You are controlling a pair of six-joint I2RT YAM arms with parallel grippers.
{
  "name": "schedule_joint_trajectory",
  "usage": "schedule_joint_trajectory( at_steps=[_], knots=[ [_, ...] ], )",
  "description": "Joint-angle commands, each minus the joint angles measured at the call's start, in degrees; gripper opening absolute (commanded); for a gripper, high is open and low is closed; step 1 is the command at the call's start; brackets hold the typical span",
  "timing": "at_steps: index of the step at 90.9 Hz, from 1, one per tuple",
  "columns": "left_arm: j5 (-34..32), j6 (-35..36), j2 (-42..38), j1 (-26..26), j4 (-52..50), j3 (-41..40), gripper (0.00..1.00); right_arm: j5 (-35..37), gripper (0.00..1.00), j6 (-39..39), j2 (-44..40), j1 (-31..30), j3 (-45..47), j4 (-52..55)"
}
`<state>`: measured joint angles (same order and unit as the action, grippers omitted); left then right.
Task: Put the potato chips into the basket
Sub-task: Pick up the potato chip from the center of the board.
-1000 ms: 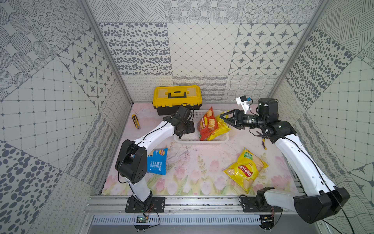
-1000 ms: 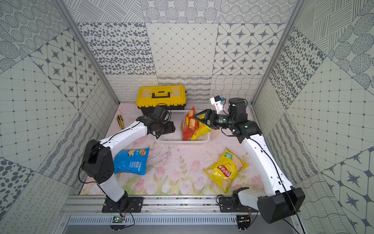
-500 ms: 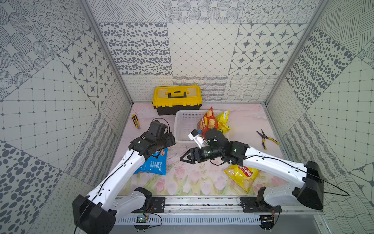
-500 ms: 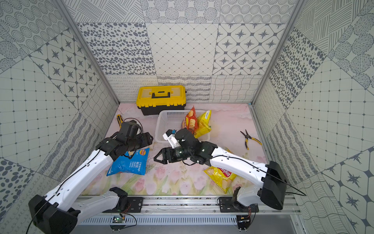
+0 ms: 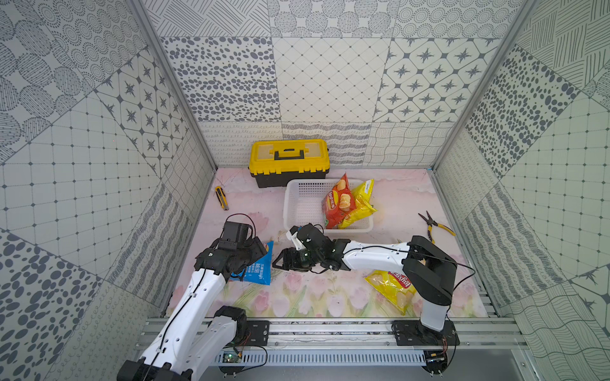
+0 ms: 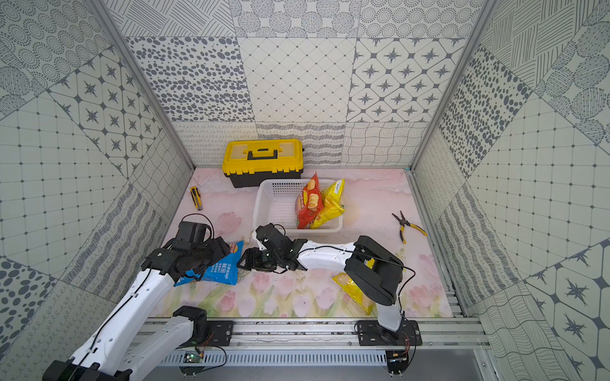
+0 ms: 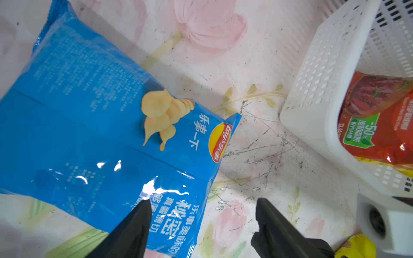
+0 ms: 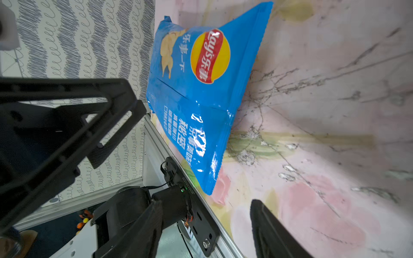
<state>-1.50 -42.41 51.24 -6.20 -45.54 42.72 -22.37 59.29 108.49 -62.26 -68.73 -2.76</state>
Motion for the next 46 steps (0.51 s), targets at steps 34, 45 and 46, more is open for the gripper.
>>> schedule_joint_trajectory(
  at_steps=[34, 45, 46],
  knots=[
    [4.31, -3.03, -1.54, 4.19, -0.81, -1.59, 0.77, 1.79, 0.65, 4.73, 8.33, -2.79, -4.77, -8.01],
    [4.01, -2.94, -2.30, 4.31, -1.28, -1.59, 0.77, 0.40, 0.63, 6.31, 10.24, -2.88, -5.08, -9.64],
    [3.98, -2.94, -2.43, 4.33, -1.29, -1.59, 0.77, 0.22, 0.63, 6.43, 10.47, -2.87, -5.14, -9.81]
  ],
)
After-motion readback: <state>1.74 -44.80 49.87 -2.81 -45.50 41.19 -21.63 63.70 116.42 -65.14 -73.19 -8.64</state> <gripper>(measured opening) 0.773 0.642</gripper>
